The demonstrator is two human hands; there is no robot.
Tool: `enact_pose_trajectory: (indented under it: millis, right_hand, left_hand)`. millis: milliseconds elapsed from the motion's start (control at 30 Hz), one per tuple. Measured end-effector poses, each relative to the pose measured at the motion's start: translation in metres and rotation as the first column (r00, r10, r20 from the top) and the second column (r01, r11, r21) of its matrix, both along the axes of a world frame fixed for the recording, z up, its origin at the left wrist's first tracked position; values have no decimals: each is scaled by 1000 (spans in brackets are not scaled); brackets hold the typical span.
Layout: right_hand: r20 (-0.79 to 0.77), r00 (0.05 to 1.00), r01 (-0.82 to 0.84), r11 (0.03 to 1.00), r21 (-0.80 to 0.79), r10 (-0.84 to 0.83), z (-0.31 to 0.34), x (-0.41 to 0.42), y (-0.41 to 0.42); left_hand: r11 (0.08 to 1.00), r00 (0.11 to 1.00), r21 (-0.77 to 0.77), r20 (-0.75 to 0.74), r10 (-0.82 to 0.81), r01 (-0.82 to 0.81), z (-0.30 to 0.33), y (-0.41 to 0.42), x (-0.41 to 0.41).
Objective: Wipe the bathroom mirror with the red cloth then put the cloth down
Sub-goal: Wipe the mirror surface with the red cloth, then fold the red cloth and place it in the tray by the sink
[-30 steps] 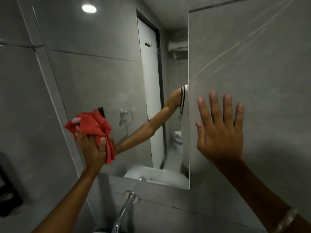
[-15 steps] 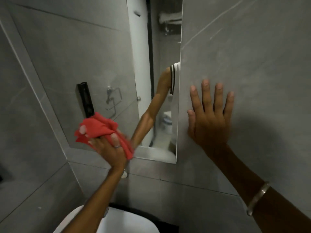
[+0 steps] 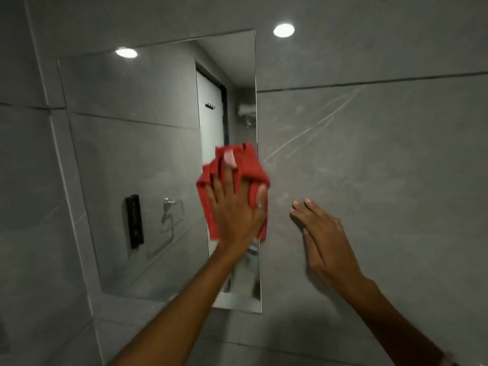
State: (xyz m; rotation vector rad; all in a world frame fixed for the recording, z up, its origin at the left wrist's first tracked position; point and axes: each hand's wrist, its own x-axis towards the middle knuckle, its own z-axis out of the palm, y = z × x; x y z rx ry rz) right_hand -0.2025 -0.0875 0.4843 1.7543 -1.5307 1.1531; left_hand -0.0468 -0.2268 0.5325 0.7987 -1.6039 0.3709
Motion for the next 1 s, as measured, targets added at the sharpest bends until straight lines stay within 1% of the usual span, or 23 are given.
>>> enact_pose_trajectory:
  millis: [67,100,133,200,267,367,433,500,533,567,600,633,667,700,733,767,800,833,867,900,933,967,1000]
  right_hand:
    - [80,995,-66,997,36,63,0,4,2]
    - [111,991,-85,995,50,80,-1,6,3]
    - [137,986,-102,993,60,93,0,10,4]
    - [194,974,-135,988,74,119,-1,16,10]
    - [281,950,-169,982,83,140,-7,22,18]
    - [460,878,-180,981,69,128,-33,33,36]
    - [577,809,-159,987,22,117,-59,40,50]
    - [696,713,-121,993,-4,90,-92,48,65]
    - [759,648,-106,994,-1,70,-111,52,72]
    - [829,557,-113,994,5,59,-132,56,79]
    - [893,447,-132,991,10,51,-151,59,84]
    - [943,330,-148,989,14,36,-170,62,88]
    - [980,199,-158,987,25,7,-188,64,92]
    - [998,49,-180,983,48,-40,-204,65,98]
    - [988,-113,-233,969,80,-109,-220,67,105]
    - [942,-268,-315,942,114,-203,-234,71,111]
    - [872,-380,-403,904,143,-307,-251,78,124]
    - [812,-429,-484,860,162,-395,-262,86,131]
    - [759,-464,-540,825,166,-457,-275,94,141]
    - [721,-487,-579,800,157,-493,-285,101,150]
    - [696,-527,-603,792,98,-487,-291,106,150]
    - [659,-612,-597,802,-21,-438,-299,110,151]
    - [615,-698,-555,820,-140,-367,-304,111,149]
  left_hand:
    - [999,999,-1,-33,-36,36,68,-4,-2]
    - [1000,999,11,-46,-28,29,93,-3,-5]
    - [1000,999,21,-46,-1,2,108,-1,-7]
    - [998,998,15,-9,58,-58,108,2,-10]
    - [998,997,18,58,54,-55,76,5,-8]
    - [997,985,71,164,-54,42,-5,16,-2]
    - [990,967,93,226,-121,102,-65,27,2]
    - [970,950,178,238,-203,163,-123,42,6]
    - [946,936,254,236,-262,201,-150,52,11]
    - [912,922,333,215,-322,241,-174,63,17]
    - [861,909,426,174,-379,278,-196,72,23]
    - [791,890,526,127,-438,314,-215,81,30]
    - [692,866,629,59,-497,355,-234,90,37]
    - [557,844,724,-65,-532,407,-250,102,41]
    - [375,817,797,-239,-524,473,-266,114,44]
    - [114,758,800,-497,-421,588,-273,126,46]
    - [-159,664,697,-716,-216,699,-283,142,49]
    - [-326,569,546,-822,-32,771,-286,152,51]
    - [-412,490,408,-864,113,815,-292,164,54]
    - [-451,407,275,-885,227,849,-297,174,56]
    - [-448,352,191,-884,308,873,-297,179,56]
    - [-439,304,123,-878,370,890,-299,188,58]
    - [-441,261,53,-865,428,896,-300,195,60]
